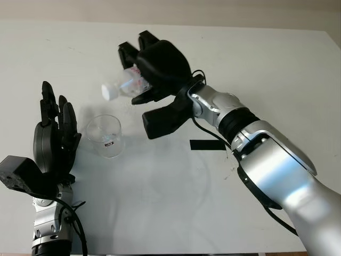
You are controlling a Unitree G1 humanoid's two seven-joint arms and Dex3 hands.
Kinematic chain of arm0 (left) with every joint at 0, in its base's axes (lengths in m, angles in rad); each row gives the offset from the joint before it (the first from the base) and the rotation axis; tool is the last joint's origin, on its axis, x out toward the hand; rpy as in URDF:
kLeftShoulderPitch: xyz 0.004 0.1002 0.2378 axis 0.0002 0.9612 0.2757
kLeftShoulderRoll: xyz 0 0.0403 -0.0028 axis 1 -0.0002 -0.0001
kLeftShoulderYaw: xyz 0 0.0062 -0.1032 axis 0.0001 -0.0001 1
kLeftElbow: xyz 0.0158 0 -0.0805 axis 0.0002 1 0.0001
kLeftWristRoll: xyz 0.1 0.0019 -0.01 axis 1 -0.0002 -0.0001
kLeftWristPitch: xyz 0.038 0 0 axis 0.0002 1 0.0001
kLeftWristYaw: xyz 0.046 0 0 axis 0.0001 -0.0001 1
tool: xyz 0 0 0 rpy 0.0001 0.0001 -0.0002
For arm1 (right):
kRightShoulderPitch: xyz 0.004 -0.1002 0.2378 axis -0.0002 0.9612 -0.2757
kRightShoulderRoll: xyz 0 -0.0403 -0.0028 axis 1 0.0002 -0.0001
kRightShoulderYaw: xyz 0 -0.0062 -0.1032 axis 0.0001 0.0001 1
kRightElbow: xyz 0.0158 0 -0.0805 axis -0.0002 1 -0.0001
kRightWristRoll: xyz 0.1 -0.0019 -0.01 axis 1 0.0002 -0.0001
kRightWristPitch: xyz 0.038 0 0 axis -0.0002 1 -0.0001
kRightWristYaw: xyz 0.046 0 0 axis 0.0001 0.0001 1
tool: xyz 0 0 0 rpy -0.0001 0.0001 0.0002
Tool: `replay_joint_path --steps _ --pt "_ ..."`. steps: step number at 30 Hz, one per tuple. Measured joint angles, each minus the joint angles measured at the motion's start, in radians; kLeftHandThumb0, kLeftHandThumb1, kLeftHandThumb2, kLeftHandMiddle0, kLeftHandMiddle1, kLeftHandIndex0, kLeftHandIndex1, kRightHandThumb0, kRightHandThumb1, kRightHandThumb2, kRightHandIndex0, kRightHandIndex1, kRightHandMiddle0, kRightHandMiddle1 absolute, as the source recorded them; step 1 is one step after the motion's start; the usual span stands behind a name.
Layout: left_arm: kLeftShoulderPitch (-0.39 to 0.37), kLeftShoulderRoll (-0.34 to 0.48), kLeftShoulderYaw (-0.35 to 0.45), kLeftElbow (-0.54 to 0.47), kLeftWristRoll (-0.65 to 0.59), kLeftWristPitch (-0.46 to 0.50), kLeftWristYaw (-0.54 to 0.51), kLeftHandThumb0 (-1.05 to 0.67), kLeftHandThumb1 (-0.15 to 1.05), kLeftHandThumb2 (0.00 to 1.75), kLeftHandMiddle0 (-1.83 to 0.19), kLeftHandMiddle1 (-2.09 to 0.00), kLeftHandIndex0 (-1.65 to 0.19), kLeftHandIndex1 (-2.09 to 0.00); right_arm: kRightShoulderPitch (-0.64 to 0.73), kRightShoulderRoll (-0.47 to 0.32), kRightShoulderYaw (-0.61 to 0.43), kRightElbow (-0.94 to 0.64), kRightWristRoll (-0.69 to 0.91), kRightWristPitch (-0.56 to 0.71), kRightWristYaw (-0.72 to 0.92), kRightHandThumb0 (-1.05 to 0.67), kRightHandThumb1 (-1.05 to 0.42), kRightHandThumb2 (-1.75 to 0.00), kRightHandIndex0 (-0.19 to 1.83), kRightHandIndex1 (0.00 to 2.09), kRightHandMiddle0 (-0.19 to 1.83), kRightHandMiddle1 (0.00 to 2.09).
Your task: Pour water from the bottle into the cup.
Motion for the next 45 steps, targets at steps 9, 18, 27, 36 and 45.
replay_joint_path --steps 9,18,27,36,45 --pt "0.0 -0.002 0.0 -0.001 0.0 -0.002 0.003 -0.7 1.05 0.49 0.13 -0.06 0.15 -0.06 -0.048 0.02 0.129 0.011 -0.126 0.024 -0.192 -0.34 -0.94 -0.05 1.04 2.09 0.6 2.09" --pt "-0.001 -0.005 -0.005 0.0 0.018 -0.006 0.02 -0.7 1.05 0.51 0.12 -0.06 0.14 -0.06 -0.067 0.018 0.178 0.019 -0.168 0.017 -0.343 -0.34 -0.97 -0.06 1.02 2.09 0.6 2.09" --pt "-0.002 -0.007 -0.006 -0.001 0.018 -0.006 0.021 -0.71 1.05 0.49 0.13 -0.05 0.17 -0.05 -0.095 0.011 0.291 0.037 -0.29 0.075 -0.531 -0.37 -0.96 -0.06 1.05 2.09 0.6 2.09" --pt "-0.003 -0.007 -0.006 -0.001 0.018 -0.006 0.029 -0.7 1.05 0.49 0.12 -0.06 0.17 -0.05 -0.11 0.001 0.315 0.039 -0.3 0.043 -0.569 -0.34 -0.97 -0.05 1.05 2.09 0.65 2.09" --pt "-0.006 -0.009 0.0 0.0 0.007 -0.008 0.023 -0.7 1.05 0.48 0.14 -0.05 0.19 -0.05 -0.116 -0.026 0.324 0.04 -0.305 0.039 -0.567 -0.33 -0.96 -0.05 1.02 2.09 0.69 2.09"
